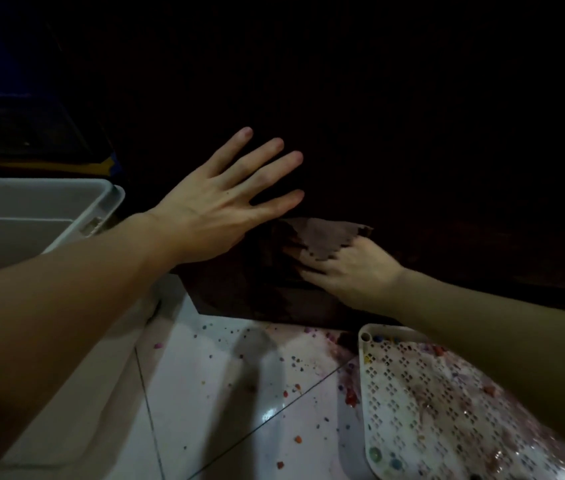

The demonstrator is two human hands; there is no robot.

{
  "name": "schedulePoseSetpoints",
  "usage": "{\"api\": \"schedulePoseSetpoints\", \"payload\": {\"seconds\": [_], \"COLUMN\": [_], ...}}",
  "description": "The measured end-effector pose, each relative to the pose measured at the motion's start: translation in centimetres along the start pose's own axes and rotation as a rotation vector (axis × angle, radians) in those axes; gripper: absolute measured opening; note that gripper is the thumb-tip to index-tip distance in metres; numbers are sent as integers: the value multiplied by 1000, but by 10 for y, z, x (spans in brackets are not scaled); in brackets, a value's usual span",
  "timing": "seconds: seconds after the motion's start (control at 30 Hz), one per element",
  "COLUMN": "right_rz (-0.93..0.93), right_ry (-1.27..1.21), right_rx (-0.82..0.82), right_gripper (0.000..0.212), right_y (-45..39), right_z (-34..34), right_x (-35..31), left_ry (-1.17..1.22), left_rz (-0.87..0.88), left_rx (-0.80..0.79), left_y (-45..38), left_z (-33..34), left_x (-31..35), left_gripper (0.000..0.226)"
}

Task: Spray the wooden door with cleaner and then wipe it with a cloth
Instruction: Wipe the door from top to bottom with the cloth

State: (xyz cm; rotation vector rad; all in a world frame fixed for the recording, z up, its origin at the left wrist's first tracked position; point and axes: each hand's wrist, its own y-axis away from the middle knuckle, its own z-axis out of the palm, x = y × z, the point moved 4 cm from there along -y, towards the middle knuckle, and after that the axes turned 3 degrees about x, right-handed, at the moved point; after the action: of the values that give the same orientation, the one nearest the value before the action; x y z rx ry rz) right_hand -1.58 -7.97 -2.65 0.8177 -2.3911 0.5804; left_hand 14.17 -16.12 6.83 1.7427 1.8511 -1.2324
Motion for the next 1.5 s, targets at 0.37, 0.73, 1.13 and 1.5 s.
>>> {"api": "schedulePoseSetpoints", "payload": {"seconds": [0.37, 0.73, 1.13, 1.5], "right_rz": [-24, -5, 92, 75], "right_ry": [68, -7, 48, 47], "right_rx": [-178, -133, -110, -251], "right_gripper": [52, 55, 48, 44], "right_y": [39, 98, 40, 141], "right_z": [1, -5, -9, -11], "right_x": [9, 31, 30, 59], "left_ry": [22, 35, 31, 51], "left_rz": [-2, 27, 76, 142], "left_rx": [28, 59, 31, 55], "left_y": [-23, -33, -52, -82], "left_z": [3, 4, 5, 6], "left_x": [15, 18, 29, 50], "left_gripper": [74, 74, 85, 83]}}
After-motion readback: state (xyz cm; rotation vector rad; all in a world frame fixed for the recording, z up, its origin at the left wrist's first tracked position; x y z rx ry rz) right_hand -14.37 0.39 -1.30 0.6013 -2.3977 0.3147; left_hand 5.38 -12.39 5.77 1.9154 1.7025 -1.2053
